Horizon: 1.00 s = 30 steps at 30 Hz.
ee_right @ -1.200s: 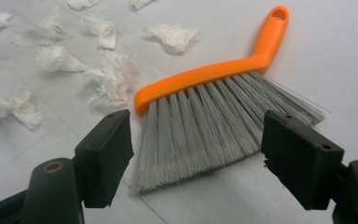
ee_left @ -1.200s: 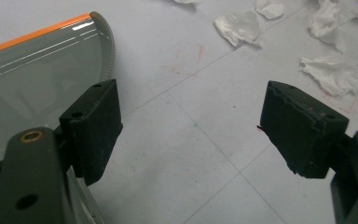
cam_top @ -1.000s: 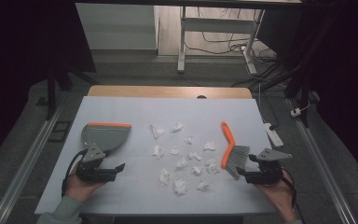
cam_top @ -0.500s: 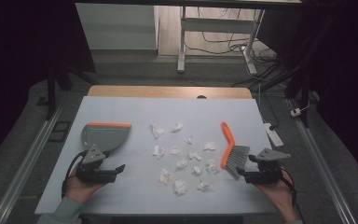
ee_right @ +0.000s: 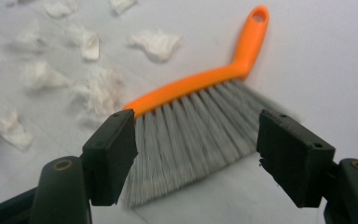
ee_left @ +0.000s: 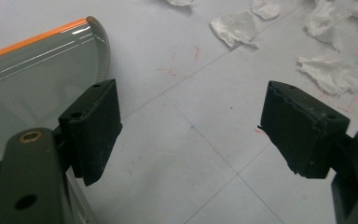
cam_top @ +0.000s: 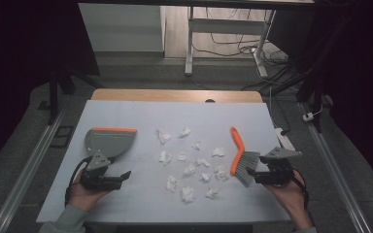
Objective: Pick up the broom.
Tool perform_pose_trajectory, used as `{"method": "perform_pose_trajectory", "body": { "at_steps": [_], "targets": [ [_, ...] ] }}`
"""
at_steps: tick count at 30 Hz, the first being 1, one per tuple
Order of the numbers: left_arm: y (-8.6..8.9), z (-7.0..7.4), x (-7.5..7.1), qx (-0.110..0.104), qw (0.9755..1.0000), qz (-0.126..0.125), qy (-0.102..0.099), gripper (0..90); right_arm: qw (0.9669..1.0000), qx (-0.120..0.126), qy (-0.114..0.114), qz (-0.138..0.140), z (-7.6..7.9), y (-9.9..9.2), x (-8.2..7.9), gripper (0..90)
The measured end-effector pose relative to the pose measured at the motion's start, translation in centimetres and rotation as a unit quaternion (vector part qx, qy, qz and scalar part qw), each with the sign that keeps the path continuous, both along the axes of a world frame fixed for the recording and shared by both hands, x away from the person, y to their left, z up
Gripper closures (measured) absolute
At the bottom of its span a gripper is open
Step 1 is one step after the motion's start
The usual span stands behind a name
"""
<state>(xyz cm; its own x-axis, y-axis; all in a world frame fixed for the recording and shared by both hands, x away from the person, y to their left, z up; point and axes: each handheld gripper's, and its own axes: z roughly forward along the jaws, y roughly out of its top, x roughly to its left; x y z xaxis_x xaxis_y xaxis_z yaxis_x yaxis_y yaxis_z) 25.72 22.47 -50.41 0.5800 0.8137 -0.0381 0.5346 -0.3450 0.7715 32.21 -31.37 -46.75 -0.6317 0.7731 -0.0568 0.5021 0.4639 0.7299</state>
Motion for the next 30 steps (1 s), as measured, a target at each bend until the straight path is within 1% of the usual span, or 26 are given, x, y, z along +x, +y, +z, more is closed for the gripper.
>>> {"method": "perform_pose_trajectory", "body": {
  "at_steps": [1, 2, 3, 5, 6, 7, 8, 9, 10, 13, 14, 15, 17, 18, 20, 22, 23, 26, 29, 30],
  "targets": [
    [0.0, 0.0, 0.1, 0.000, 1.0000, -0.001, 0.001, 21.0, 1.0000, 0.000, 0.000, -0.001, 0.2, 0.1, 0.2, 28.9],
    [-0.1, -0.1, 0.1, 0.001, 1.0000, -0.001, 0.001, 21.1, 1.0000, 0.004, 0.003, 0.000, 0.8, 0.4, 0.6, 29.1],
    [-0.1, -0.1, 0.2, 0.002, 1.0000, -0.002, 0.001, 21.1, 1.0000, 0.004, 0.003, 0.000, 0.8, 0.4, 0.6, 29.1],
    [-0.2, -0.1, 0.3, 0.004, 1.0000, -0.003, 0.002, 21.1, 0.9998, -0.002, 0.017, -0.006, 1.4, 0.7, 1.1, 29.9],
    [-0.3, -0.1, 0.3, 0.004, 1.0000, -0.003, 0.002, 21.1, 0.9998, -0.002, 0.017, -0.006, 1.4, 0.7, 1.1, 29.9],
    [-0.3, -0.1, 0.2, 0.006, 1.0000, -0.002, 0.002, 21.1, 0.9997, -0.006, 0.022, -0.011, 1.5, 0.8, 1.3, 30.5],
    [-0.3, -0.1, 0.2, 0.006, 1.0000, -0.001, 0.002, 21.1, 0.9994, -0.012, 0.028, -0.018, 1.7, 1.0, 1.5, 30.8],
    [-0.3, -0.1, 0.1, 0.006, 1.0000, -0.001, 0.002, 21.1, 0.9987, -0.019, 0.040, -0.023, 1.9, 1.4, 1.8, 30.8],
    [-0.3, -0.1, 0.1, 0.005, 1.0000, -0.002, 0.001, 21.1, 0.9987, -0.019, 0.040, -0.023, 1.9, 1.4, 1.8, 30.8],
    [-0.1, 0.0, -0.1, 0.001, 1.0000, 0.000, -0.003, 21.0, 0.9974, -0.036, 0.053, -0.033, 2.1, 2.0, 2.5, 30.9],
    [-0.1, 0.0, -0.2, -0.002, 1.0000, 0.000, -0.003, 21.1, 0.9965, -0.039, 0.065, -0.035, 2.2, 2.3, 3.1, 30.9],
    [-0.1, 0.0, -0.2, -0.002, 1.0000, 0.001, -0.003, 21.1, 0.9965, -0.039, 0.065, -0.035, 2.2, 2.3, 3.1, 30.9],
    [-0.1, 0.0, -0.2, 0.001, 1.0000, 0.001, -0.003, 21.1, 0.9958, -0.040, 0.072, -0.039, 2.2, 2.5, 3.6, 30.9],
    [-0.1, 0.0, -0.2, 0.002, 1.0000, 0.001, -0.003, 21.0, 0.9951, -0.044, 0.077, -0.044, 2.2, 2.9, 4.5, 31.0],
    [-0.1, 0.0, -0.2, 0.002, 1.0000, 0.000, -0.002, 21.1, 0.9942, -0.048, 0.084, -0.046, 2.1, 3.4, 5.2, 31.1],
    [-0.1, -0.1, -0.1, 0.001, 1.0000, -0.002, -0.001, 21.0, 0.9938, -0.052, 0.086, -0.047, 2.1, 3.5, 5.5, 31.0],
    [-0.1, -0.1, -0.1, 0.002, 1.0000, -0.002, 0.000, 21.0, 0.9929, -0.057, 0.093, -0.049, 2.0, 3.7, 6.0, 31.0],
    [-0.1, -0.3, 0.0, 0.005, 1.0000, -0.003, 0.006, 21.0, 0.9909, -0.057, 0.109, -0.055, 1.9, 4.1, 7.0, 31.0],
    [-0.3, -0.4, 0.0, 0.011, 0.9999, -0.004, 0.006, 21.0, 0.9882, -0.059, 0.127, -0.063, 1.8, 4.4, 8.0, 31.6],
    [-0.3, -0.4, 0.0, 0.013, 0.9999, -0.006, 0.006, 21.0, 0.9854, -0.067, 0.140, -0.071, 1.7, 4.6, 8.7, 31.6]
  ]
}}
